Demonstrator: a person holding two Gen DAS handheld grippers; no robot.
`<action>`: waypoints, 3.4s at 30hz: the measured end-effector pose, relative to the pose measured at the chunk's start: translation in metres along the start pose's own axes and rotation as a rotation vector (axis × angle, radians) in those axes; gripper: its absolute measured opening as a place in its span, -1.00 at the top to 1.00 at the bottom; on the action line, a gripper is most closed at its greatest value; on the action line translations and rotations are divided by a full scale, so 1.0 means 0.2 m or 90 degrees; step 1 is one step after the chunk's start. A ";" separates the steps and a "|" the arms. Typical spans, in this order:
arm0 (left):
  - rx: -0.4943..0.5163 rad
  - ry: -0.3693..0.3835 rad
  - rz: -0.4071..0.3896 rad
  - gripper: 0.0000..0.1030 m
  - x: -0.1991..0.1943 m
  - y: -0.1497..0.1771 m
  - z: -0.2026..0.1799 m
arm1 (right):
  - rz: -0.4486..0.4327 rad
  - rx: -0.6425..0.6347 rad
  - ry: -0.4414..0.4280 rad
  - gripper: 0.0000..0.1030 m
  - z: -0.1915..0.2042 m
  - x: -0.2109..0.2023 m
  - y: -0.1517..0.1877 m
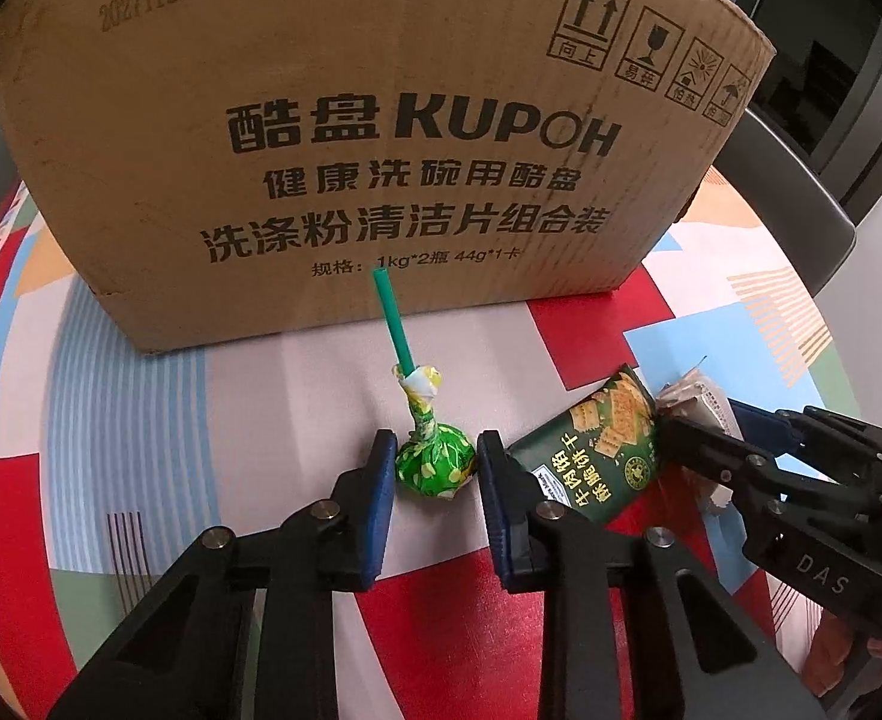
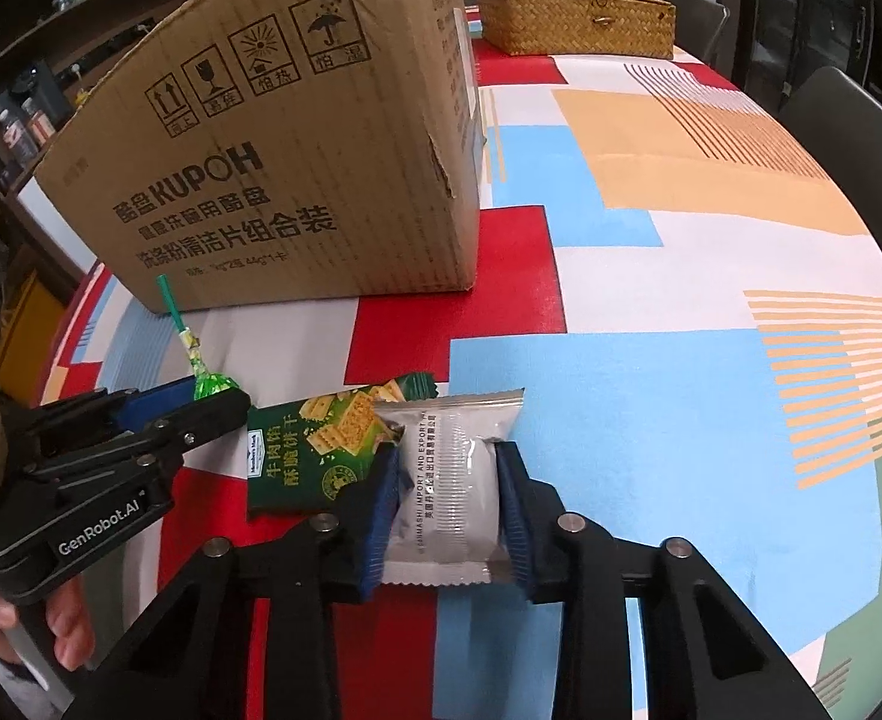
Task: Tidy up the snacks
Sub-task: 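Carry the lollipop and white pastry over the box and open both tools, then grasp the yellow-green candy with the right tool while the left tool grasps the green cracker pack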
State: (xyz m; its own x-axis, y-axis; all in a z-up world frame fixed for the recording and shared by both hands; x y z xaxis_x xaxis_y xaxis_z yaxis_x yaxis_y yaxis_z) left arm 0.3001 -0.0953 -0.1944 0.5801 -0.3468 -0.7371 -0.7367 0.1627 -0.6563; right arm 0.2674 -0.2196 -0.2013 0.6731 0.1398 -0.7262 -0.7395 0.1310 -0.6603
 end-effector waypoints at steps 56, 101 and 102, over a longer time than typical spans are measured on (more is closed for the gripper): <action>0.089 -0.026 -0.316 0.47 -0.81 -0.78 -0.17 | -0.297 -0.061 -0.100 0.37 0.30 -0.67 -0.78; 0.076 -0.105 -0.242 -0.31 -0.81 -0.48 -0.09 | -0.219 -0.120 -0.082 -0.18 0.32 -0.57 -0.60; 0.080 -0.106 -0.241 -0.32 -0.82 -0.46 -0.10 | -0.212 -0.119 -0.080 -0.18 0.32 -0.58 -0.57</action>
State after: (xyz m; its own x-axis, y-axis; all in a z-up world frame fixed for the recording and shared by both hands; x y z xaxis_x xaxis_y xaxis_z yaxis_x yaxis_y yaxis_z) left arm 0.2653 -0.0726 -0.0109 0.8566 -0.2521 -0.4502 -0.4196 0.1674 -0.8921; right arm 0.2735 -0.1887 -0.0303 0.8627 0.2404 -0.4450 -0.4608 0.0107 -0.8875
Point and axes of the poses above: each gripper's, at about its wrist camera, not at the fingertips, and x roughly the way its jaws point, z to its left, y to its underside, the point moved 8 cm from there along x, roughly the way its jaws point, and after that the axes turned 13 degrees about -z, right-handed, at the moved point
